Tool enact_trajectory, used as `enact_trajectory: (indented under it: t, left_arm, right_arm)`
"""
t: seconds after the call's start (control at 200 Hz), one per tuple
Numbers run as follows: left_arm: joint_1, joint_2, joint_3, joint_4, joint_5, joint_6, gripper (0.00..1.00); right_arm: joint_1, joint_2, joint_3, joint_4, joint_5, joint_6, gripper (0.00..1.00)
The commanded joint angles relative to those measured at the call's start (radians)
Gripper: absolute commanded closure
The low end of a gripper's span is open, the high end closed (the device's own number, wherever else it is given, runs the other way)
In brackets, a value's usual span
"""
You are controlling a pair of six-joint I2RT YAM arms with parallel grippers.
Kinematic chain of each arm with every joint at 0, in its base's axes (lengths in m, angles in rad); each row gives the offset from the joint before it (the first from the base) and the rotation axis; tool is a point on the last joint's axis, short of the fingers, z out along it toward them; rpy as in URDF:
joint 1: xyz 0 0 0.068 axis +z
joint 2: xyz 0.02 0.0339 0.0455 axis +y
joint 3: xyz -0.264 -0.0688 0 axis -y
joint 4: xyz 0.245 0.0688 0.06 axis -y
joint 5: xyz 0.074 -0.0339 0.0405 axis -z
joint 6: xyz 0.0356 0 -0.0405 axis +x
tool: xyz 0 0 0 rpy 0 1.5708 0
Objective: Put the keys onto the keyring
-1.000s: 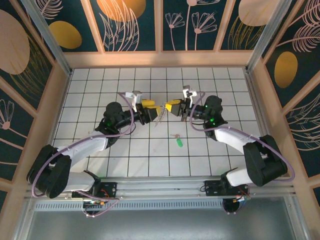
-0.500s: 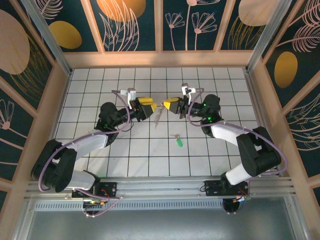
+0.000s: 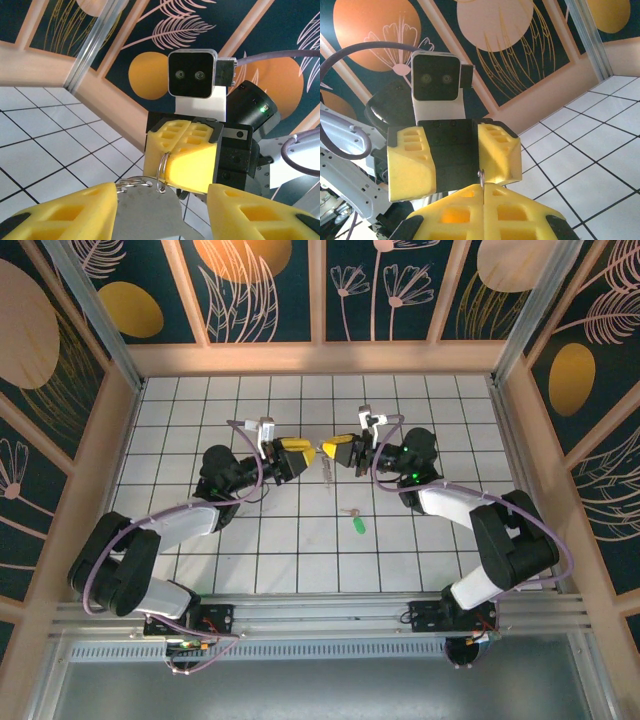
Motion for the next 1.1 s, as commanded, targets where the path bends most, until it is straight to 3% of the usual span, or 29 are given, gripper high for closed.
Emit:
enact_trajectory:
  t: [0.0,0.636,1.096]
  left_arm:
    - [0.002,0.012,0.014,0.075,0.035,-0.024,0.5]
    - [0.003,0.048,0.025,0.123,0.066,-0.054,0.57]
    - [-0.002,0.053,0.025,0.13,0.089,-0.056,0.84]
  right_arm:
    - [0.013,0.01,0.038,0.051,-0.026,0.003,1.0]
    - [0.032,0.041,0.06,0.037,-0.026,-0.005,1.0]
    - [0.035,0.045,0.058,0.03,-0.024,-0.008,1.0]
